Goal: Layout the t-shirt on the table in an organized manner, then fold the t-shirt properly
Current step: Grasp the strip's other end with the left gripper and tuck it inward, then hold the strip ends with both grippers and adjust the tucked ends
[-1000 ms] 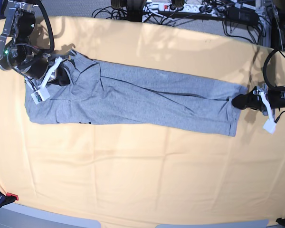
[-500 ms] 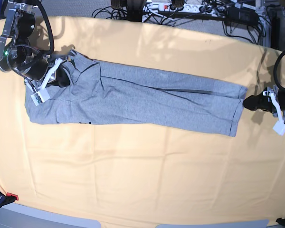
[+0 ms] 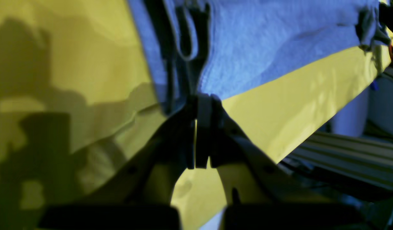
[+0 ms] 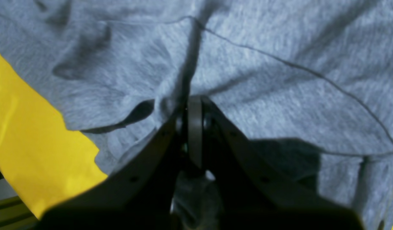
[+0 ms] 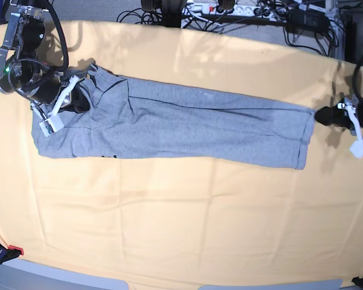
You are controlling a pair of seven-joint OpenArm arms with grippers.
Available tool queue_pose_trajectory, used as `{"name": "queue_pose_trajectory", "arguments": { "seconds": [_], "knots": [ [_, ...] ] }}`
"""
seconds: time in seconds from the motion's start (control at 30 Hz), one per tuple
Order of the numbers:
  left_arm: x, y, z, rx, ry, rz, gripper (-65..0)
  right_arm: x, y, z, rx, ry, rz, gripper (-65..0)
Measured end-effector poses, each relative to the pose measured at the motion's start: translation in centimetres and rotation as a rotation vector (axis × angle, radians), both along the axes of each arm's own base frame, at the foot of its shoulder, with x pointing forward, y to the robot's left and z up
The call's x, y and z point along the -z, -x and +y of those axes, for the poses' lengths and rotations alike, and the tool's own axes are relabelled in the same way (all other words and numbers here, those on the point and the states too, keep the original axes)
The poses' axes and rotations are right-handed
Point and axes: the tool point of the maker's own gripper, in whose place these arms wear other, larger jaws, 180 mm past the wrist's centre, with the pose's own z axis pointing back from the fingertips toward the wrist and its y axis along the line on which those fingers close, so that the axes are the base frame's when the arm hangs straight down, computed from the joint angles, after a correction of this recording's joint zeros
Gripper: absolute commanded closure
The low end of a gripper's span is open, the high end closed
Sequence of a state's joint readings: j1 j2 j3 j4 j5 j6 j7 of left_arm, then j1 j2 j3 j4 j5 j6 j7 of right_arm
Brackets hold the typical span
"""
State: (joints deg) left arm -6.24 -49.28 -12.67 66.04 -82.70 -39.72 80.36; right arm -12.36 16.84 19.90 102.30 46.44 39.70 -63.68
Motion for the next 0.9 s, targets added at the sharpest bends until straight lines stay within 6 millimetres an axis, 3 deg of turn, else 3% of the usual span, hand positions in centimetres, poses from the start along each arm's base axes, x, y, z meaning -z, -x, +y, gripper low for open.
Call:
{"name": "queue_pose_trajectory", "arguments": {
  "seconds": [0.07, 0.1, 0.27, 0.33, 0.63, 0.9],
  "knots": [
    [0.0, 0.2, 0.6, 0.002, -0.024, 0.009, 0.0, 0.2, 0.2, 0.0, -0.003, 0.006, 0.013, 0.0],
    [-0.1, 0.2, 0.7, 0.001, -0.027, 0.008, -3.4, 0.3, 0.3, -0.1, -0.005, 0.011, 0.021, 0.0],
    [-0.6, -0.2, 1.1, -0.001, -0.04, -0.002, -34.2, 1.0, 0.6, -1.2, -0.001, 0.082, 0.049, 0.0],
    [-0.5, -0.3, 1.0, -0.007, -0.035, -0.009, -41.6, 1.1, 0.6, -1.3, -0.001, 0.089, 0.051, 0.0],
    [-0.3, -1.3, 2.3, -0.036, -0.115, -0.046, -42.9, 0.6, 0.6, -3.2, 0.032, 0.18, 0.067, 0.0],
    [-1.6, -2.4, 3.0, -0.066, -0.12, -0.094, -42.9, -6.0, -0.8, -3.3, 0.038, 0.274, -0.126, 0.0]
  ]
}}
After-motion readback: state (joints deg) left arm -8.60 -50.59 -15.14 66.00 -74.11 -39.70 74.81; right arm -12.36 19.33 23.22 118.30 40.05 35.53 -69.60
